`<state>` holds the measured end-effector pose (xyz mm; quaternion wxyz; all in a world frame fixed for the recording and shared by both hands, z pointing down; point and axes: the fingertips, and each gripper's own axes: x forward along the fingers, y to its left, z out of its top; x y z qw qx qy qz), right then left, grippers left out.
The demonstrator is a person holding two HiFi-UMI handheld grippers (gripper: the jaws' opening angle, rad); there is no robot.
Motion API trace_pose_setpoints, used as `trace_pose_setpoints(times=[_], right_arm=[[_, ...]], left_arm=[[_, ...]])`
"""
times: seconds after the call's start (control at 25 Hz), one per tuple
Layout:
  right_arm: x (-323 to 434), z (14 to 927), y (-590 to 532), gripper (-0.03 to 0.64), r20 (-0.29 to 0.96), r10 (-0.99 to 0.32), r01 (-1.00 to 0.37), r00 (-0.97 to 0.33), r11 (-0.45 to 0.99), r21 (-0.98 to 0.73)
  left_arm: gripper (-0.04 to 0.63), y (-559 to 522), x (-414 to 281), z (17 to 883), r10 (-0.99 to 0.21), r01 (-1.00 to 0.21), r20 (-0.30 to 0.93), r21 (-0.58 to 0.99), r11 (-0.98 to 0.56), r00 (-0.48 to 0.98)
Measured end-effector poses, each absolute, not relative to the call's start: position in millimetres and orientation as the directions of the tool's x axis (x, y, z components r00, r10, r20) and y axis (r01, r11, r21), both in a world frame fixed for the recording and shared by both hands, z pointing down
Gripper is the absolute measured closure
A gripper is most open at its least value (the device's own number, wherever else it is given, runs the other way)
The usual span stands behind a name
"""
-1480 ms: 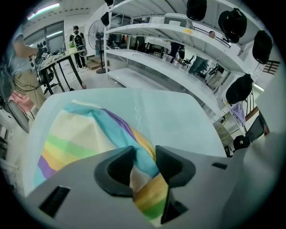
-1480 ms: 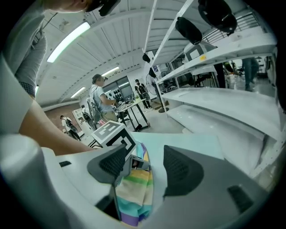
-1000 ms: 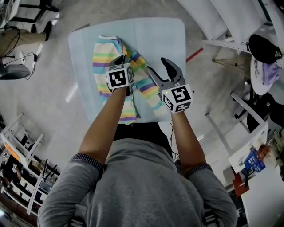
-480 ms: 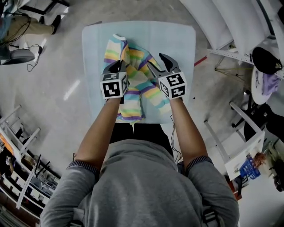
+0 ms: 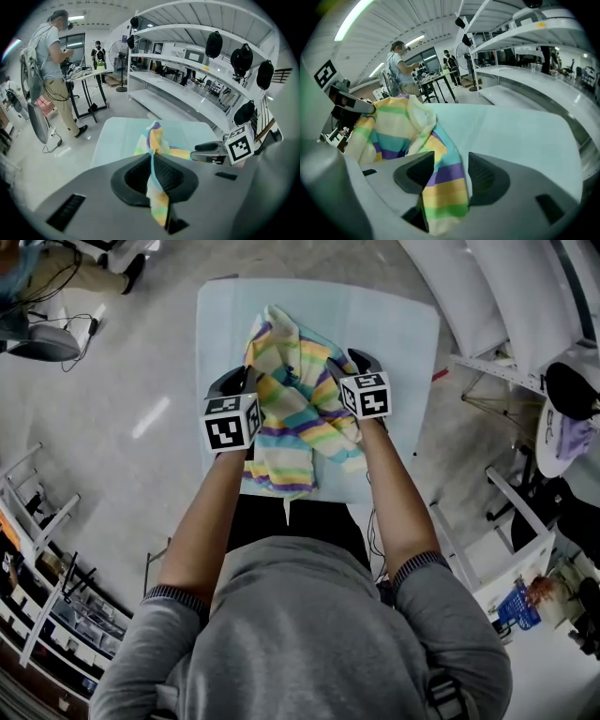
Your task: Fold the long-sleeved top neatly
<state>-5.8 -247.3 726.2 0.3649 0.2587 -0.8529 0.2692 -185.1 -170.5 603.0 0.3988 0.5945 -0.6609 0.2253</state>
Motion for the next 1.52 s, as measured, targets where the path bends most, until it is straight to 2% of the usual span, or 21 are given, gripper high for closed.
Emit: trace_pose_setpoints(times=[0.2,0.32,0.4,0.44,1.04,1.52], right_arm=[[-23,738,-246,0.422,0.788,-0.228,-0.618,-0.573,0.751,-0.232],[-29,741,-245,0.479,0.803,-0.234,-0.619,-0.549,0.759,-0.202],[-23,739,-247,0.581,0.805,-0.254,-0.631,-0.536,0.754,-0.183],[-19,735,-248,0.588,0.803,-0.265,-0.636,-0.533,0.752,-0.174],[44,565,-254,0.595,0.641,-0.524,-0.732,-0.561,0.675,-0.088],[107,378,-219,0.594,0.434,-0.738,-0.789,-0.517,0.608,0.093]], left_arm=[[0.561,-157,-224,593,-0.619,-0.968,0.785,0.147,0.202,-0.010],[0.561,-149,-247,585,-0.631,-0.970,0.775,0.129,0.205,-0.030],[0.563,-145,-255,580,-0.642,-0.970,0.765,0.126,0.206,-0.037],[0.563,-143,-258,577,-0.649,-0.970,0.760,0.127,0.207,-0.039],[0.563,-127,-305,490,-0.782,-0.995,0.623,0.080,0.055,0.007],[0.563,-124,-295,338,-0.925,-0.992,0.361,0.001,-0.125,0.117]])
